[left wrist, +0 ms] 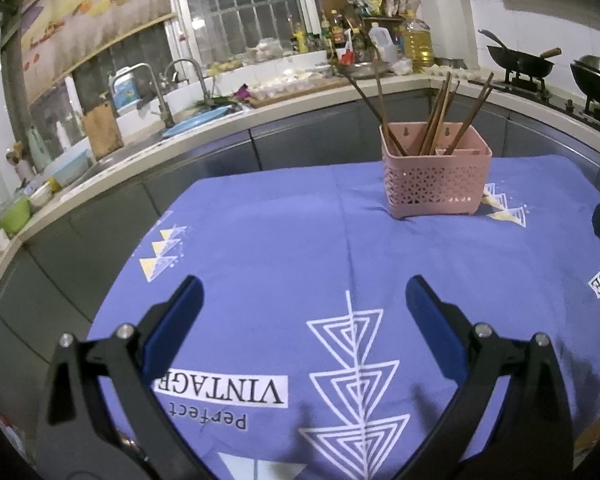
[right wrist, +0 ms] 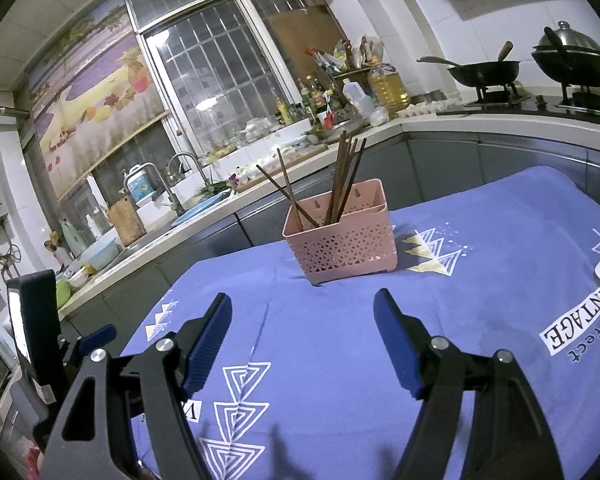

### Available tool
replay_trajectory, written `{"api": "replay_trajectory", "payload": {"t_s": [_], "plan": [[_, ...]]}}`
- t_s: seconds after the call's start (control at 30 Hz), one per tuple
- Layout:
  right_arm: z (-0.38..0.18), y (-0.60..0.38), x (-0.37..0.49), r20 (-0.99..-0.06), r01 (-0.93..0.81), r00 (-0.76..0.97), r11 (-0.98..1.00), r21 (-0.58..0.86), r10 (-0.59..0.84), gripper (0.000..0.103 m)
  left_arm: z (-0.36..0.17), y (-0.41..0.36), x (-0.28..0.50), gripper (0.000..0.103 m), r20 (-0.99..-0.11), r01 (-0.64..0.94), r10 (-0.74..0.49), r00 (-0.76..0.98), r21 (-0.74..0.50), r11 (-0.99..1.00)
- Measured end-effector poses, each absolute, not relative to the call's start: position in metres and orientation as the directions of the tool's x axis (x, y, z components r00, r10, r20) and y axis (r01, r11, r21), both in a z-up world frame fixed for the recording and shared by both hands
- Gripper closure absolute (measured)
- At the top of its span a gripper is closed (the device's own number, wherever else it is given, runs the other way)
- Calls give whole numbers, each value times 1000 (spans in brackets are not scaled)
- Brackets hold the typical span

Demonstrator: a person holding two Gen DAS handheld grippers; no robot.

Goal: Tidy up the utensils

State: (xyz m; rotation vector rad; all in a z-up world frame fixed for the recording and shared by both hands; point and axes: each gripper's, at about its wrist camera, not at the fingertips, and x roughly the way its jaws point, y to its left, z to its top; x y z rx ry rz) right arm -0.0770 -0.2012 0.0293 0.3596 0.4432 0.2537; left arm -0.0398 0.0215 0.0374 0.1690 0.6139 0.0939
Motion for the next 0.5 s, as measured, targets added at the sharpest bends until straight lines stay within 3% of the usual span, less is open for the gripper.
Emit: {"api": "replay_trajectory", "payload": {"t_s": [0.5], "plan": [[33,-200,-73,-368,-178,869,904,388,329,29,41,24,-40,6,-560,-42,138,817,181,983]]}}
